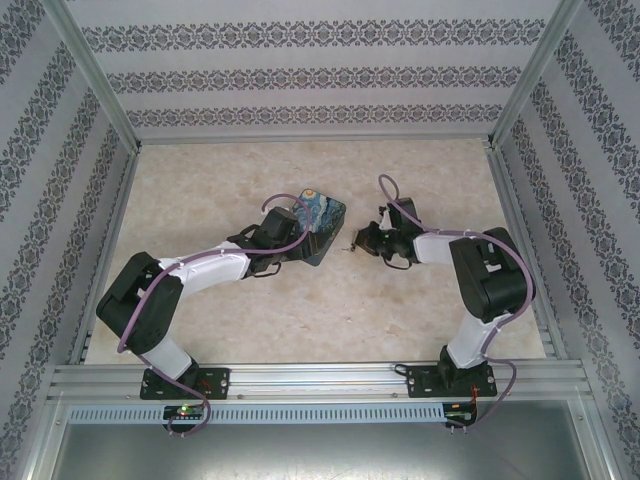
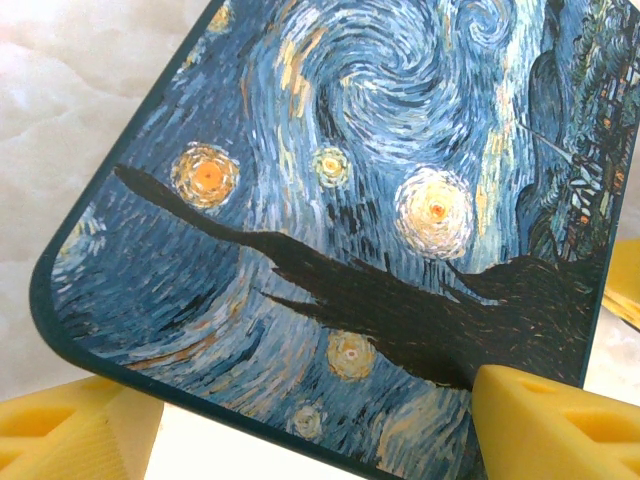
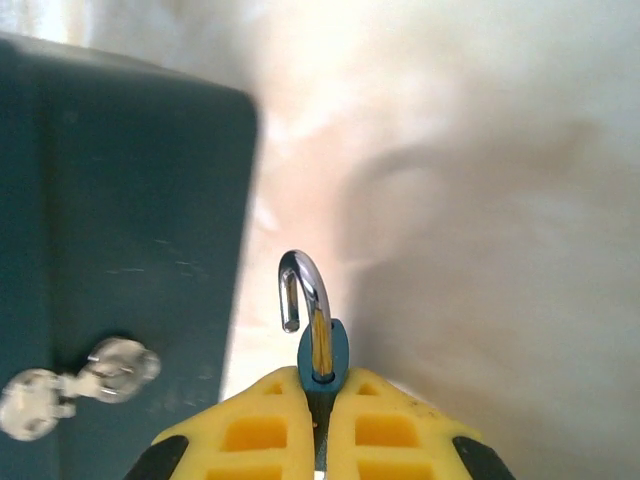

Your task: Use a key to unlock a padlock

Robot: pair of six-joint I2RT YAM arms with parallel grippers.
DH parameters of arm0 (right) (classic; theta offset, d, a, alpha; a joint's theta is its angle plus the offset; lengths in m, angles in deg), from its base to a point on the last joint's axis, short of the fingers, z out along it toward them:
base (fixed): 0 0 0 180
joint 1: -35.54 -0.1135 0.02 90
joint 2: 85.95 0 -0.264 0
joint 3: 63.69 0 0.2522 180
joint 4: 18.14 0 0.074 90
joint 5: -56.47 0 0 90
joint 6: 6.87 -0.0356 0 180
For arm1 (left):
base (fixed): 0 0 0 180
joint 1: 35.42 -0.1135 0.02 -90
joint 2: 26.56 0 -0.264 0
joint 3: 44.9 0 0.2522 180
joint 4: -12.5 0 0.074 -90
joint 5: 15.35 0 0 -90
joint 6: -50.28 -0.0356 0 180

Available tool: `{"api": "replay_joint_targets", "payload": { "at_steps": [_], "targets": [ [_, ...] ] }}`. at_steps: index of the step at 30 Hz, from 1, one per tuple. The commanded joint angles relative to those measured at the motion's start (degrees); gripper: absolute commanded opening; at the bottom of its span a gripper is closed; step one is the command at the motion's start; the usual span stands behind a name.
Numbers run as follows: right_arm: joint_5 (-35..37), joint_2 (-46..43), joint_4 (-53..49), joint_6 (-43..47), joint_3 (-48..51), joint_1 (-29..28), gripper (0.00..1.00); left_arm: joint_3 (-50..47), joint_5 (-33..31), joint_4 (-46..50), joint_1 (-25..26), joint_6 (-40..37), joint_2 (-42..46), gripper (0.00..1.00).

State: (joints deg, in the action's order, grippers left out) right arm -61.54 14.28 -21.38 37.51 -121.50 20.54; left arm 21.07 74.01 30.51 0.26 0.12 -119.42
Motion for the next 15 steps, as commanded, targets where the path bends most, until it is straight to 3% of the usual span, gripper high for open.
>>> {"api": "replay_joint_targets", "payload": {
  "at_steps": [1, 9, 15],
  "targets": [
    [0.85, -3.95, 1.76, 0.02, 3.85, 2.53, 0.00, -1.93, 0.14, 13.80, 0.67, -2.84, -1.77, 0.80],
    [2.09, -9.96, 1.76, -0.89, 10.71, 6.85, 0.02, -0.85, 0.31, 14.64, 0.62, -3.18, -0.41, 0.81],
    [3.44, -14.69, 1.70, -3.22, 15.48, 10.38, 0.45, -0.66, 0.40, 15.00, 0.64, -3.04, 0.76, 0.83]
  ]
}}
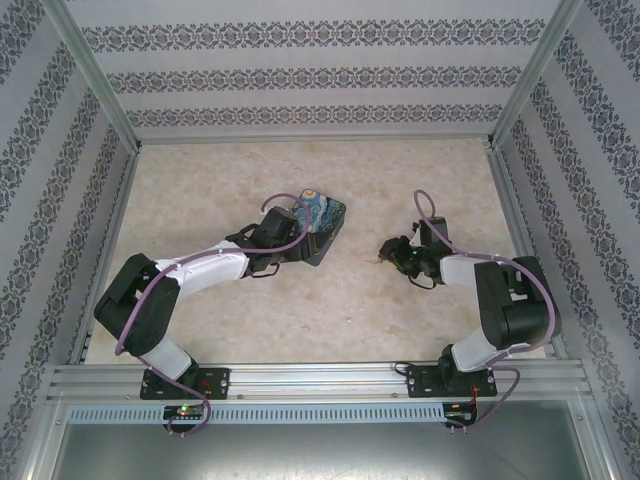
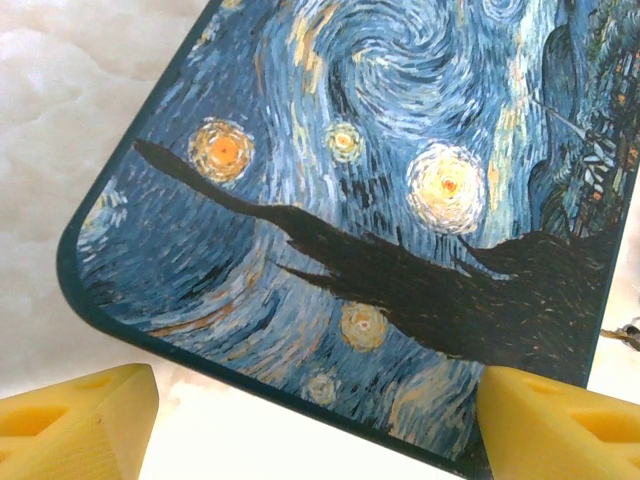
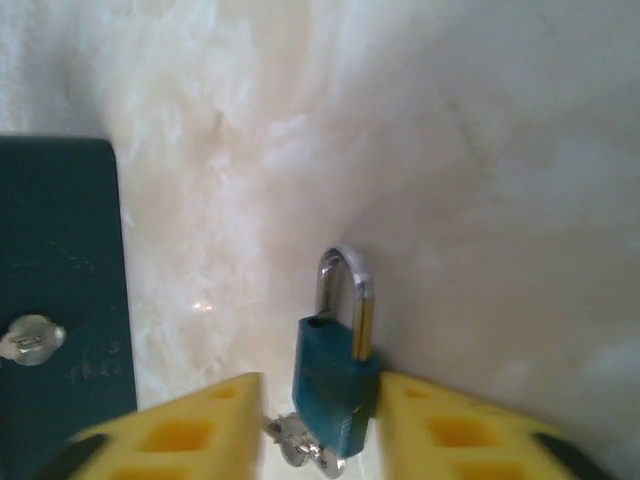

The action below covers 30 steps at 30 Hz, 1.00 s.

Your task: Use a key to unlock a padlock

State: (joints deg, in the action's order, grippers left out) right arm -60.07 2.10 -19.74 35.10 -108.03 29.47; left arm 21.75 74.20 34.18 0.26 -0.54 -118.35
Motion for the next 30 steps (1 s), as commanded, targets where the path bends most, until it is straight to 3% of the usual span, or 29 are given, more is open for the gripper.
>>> {"api": "replay_joint_targets", "payload": {
  "at_steps": [1, 6, 15, 21, 22, 24, 30],
  "targets": [
    [2.40, -4.01, -0.24, -1.34, 2.87, 2.03, 0.48, -1.27, 0.19, 11.41, 0.62, -2.27, -0.03, 0.84],
    [3.68, -11.87, -3.64, -2.18, 3.86, 2.73, 0.57, -0.85, -0.50, 11.85, 0.64, -2.00, 2.75, 0.92],
    [2.21, -18.46, -7.73, -1.74, 1.77, 2.73, 0.62, 0.87, -1.68, 13.49, 0.62, -2.44, 9.27, 1.00],
    [2.63, -22.30, -11.74, 1.18, 0.27, 2.77, 0.80, 1.59, -5.48, 16.81, 0.11, -4.18, 15.79, 1.00],
    [3.10, -23.14, -12.97, 2.08, -0.41, 2.73, 0.92, 1.73, -6.31, 17.68, -0.27, -4.69, 17.12, 0.99],
    [4.31, -24.56, -15.77, 4.47, -2.12, 2.74, 0.98, 1.89, -8.56, 19.46, -1.32, -5.61, 19.54, 0.99],
    [14.90, -28.06, -25.43, 12.29, -10.63, 2.90, 0.98, -0.18, -15.90, 21.20, -7.35, -10.31, 27.70, 0.99]
  ]
}}
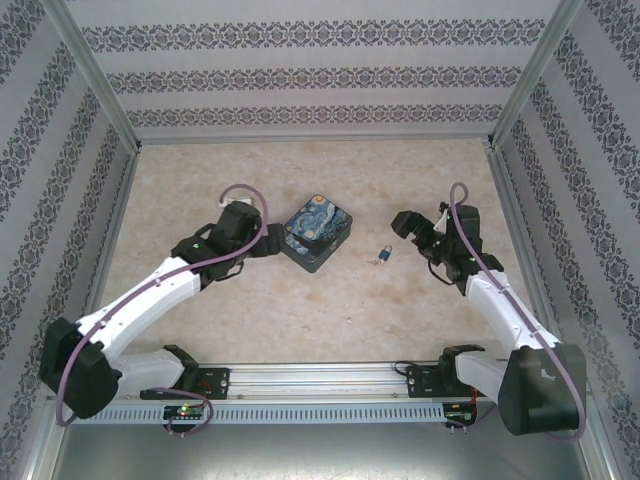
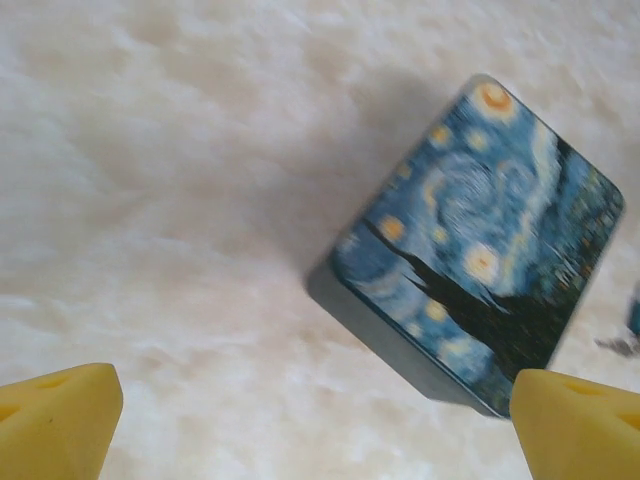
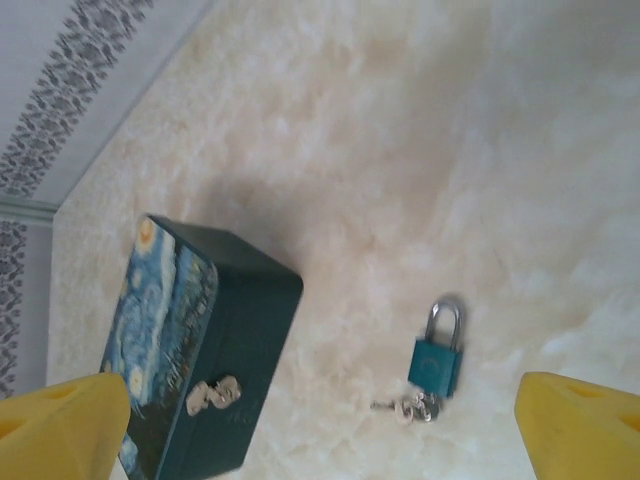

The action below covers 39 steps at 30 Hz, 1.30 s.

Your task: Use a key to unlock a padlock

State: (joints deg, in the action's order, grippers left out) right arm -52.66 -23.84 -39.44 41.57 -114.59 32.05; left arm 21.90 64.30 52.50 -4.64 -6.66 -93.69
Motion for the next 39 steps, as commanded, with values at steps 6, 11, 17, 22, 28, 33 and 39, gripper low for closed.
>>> {"api": "replay_joint_targets", "payload": {
  "at_steps": [6, 11, 17, 22, 28, 33, 39],
  "targets": [
    [30.50, -4.31, -2.34, 12.11, -4.39, 0.32, 0.98, -9.31, -14.76, -10.13, -7.85, -15.15, 11.93, 0.99],
    [42.47, -1.87, 5.03, 22.40, -1.85, 0.32, 0.98, -18.33, -17.76, -26.01, -11.25, -24.23, 15.15, 1.00],
    [42.82, 4.60, 14.97, 30.42, 2.72, 0.32, 0.98, -19.71, -14.88, -32.45, -17.90, -28.44, 8.78, 1.00],
    [40.86, 7.72, 27.40, 32.08, 8.53, 0.32, 0.98, -23.46, -10.10, -42.07, -22.03, -31.78, 4.11, 1.00],
    [37.66, 13.36, 41.86, 35.42, 12.48, 0.41, 0.98, -28.98, -5.86, -57.67, -23.94, -31.73, -5.88, 1.00],
    [33.66, 17.28, 53.40, 37.37, 15.86, 0.85, 0.98, -30.21, -3.66, -65.52, -24.24, -32.87, -11.90, 1.00],
    [27.85, 24.87, 67.38, 40.58, 19.77, 0.34, 0.98, -29.49, -0.36, -64.70, -25.60, -32.88, -12.43, 1.00]
  ]
}}
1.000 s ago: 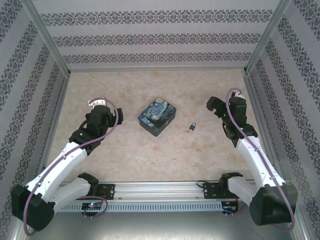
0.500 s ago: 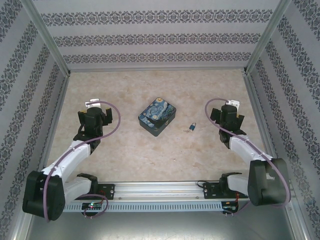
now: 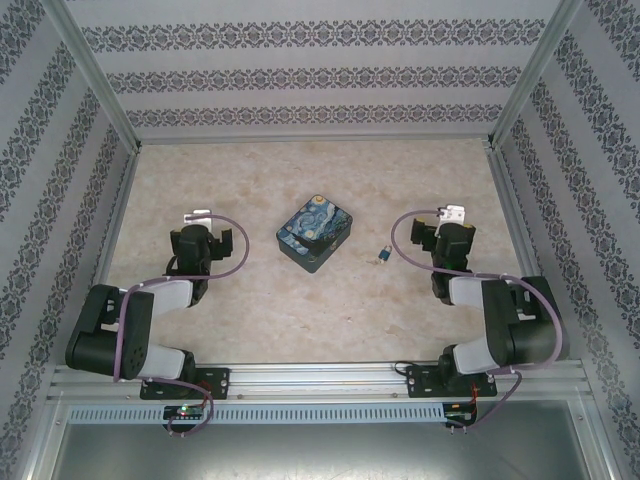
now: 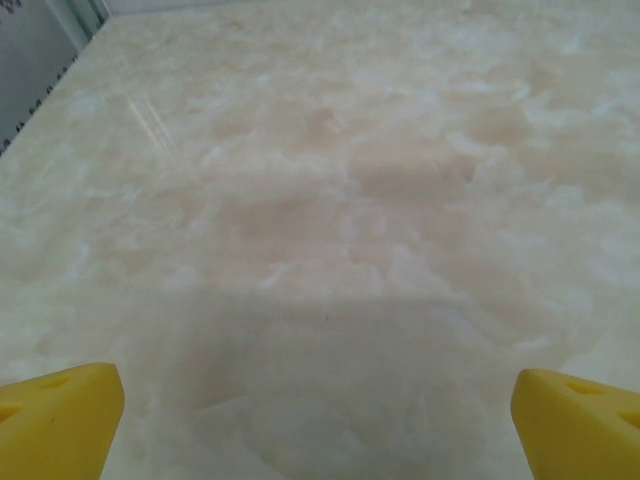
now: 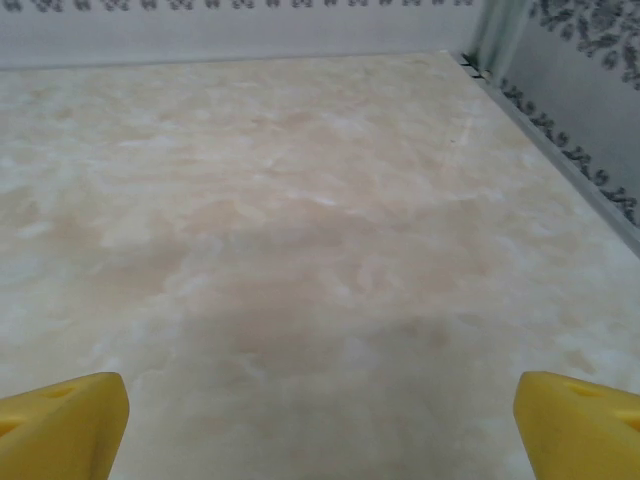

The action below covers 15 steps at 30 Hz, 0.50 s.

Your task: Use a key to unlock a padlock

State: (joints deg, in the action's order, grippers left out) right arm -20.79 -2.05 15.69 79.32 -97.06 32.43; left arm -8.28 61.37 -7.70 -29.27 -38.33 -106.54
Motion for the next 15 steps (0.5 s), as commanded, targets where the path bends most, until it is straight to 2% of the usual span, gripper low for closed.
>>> {"api": "replay_joint_targets", "payload": {
  "at_steps": [1, 2, 5, 9, 12, 13, 15],
  "targets": [
    [-4.56, 3.07, 11.14, 3.30, 1.92, -0.22, 0.98, 0.37, 3.02, -4.84, -0.97, -1.37, 0.69, 1.00],
    [-5.34, 1.67, 7.10, 3.33, 0.96, -0.31, 0.98, 0.46, 3.30, -4.87, -0.97, -1.47, 0.54, 1.00],
    [-7.48, 2.55, 7.50, 3.79, 0.37, 0.07, 0.98, 2.32, 4.76, -3.34, -1.06, -2.58, -1.05, 0.99],
    [-8.59, 2.42, 5.33, 2.72, -0.97, 1.20, 0.98, 0.29, 6.14, -12.69, -1.72, -3.79, -6.10, 1.00],
    [-9.35, 2.66, 3.74, 1.88, -2.28, 2.06, 0.98, 0.75, 10.37, -12.80, -4.45, -1.68, -8.32, 0.99],
    [-9.86, 2.53, 3.18, 1.69, -2.60, 2.37, 0.98, 0.07, 11.75, -16.67, -5.01, -1.67, -10.30, 1.00],
    [-10.01, 2.62, 3.32, 1.59, -2.62, 2.41, 0.98, 1.45, 14.30, -11.74, -6.39, -0.84, -9.07, 1.00]
  ]
}}
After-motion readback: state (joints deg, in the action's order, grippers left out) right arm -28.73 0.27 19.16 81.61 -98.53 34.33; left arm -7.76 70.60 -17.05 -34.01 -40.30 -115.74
